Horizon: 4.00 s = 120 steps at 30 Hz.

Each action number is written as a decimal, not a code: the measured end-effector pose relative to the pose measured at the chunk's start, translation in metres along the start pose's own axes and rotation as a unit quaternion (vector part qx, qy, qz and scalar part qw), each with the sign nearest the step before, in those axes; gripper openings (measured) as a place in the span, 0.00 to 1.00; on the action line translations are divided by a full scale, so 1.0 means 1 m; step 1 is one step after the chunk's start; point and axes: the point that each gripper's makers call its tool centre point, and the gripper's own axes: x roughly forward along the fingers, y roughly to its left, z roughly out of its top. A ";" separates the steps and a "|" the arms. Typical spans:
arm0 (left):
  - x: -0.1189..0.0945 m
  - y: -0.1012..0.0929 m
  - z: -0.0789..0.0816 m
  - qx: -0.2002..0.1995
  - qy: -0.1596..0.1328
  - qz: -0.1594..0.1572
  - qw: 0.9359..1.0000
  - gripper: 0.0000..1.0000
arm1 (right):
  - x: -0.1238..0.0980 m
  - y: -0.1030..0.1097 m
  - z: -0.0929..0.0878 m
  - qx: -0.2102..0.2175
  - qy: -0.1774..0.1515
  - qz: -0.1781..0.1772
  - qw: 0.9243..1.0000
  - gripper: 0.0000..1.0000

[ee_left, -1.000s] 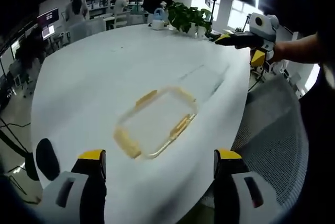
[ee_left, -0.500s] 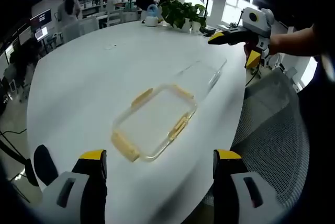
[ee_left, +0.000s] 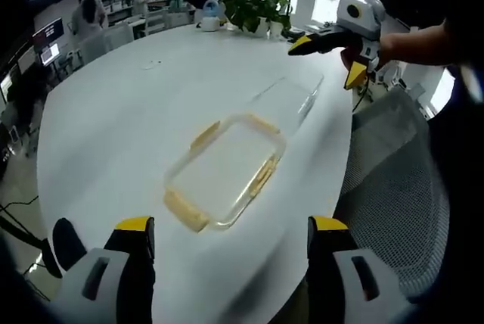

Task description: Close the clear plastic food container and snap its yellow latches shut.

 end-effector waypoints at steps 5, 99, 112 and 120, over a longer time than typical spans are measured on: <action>0.002 0.002 -0.001 0.009 0.007 -0.005 1.000 0.83 | 0.004 0.000 -0.001 -0.005 0.005 0.006 1.000 0.64; 0.054 0.042 -0.024 0.265 0.161 -0.089 0.946 0.62 | 0.078 -0.025 -0.077 -0.138 0.218 0.110 0.960 0.55; 0.058 0.043 -0.023 0.270 0.167 -0.105 0.942 0.57 | 0.088 -0.022 -0.091 -0.167 0.256 0.120 0.945 0.49; 0.058 0.040 -0.022 0.272 0.168 -0.111 0.941 0.54 | 0.092 -0.022 -0.096 -0.189 0.270 0.124 0.936 0.44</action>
